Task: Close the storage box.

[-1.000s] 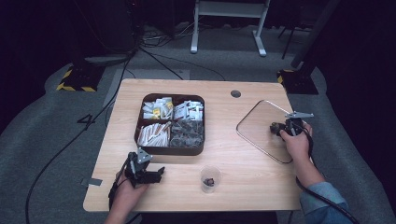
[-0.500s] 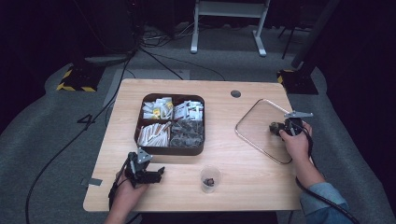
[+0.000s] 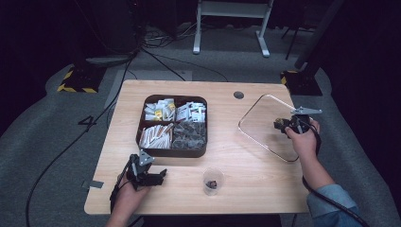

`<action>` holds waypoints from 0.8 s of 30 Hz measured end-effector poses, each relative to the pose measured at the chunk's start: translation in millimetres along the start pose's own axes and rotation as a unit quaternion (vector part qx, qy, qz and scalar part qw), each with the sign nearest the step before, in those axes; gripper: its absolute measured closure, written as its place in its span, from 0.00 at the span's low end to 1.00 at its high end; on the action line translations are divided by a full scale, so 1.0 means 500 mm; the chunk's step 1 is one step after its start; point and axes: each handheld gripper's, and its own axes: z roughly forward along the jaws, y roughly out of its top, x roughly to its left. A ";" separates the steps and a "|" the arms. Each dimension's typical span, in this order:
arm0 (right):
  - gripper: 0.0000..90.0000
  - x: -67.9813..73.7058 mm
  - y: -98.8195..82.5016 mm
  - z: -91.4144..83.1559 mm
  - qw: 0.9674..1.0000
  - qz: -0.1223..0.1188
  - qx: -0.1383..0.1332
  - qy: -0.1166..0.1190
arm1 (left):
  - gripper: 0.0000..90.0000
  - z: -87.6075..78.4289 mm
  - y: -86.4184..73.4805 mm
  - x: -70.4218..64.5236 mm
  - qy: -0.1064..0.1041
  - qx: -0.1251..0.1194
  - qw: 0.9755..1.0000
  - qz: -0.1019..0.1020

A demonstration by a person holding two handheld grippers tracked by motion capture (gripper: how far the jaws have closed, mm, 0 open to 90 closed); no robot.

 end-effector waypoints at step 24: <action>0.65 0.061 0.089 -0.046 0.998 -0.040 -0.035 0.029 | 0.13 0.000 0.000 0.000 0.000 0.000 1.000 0.000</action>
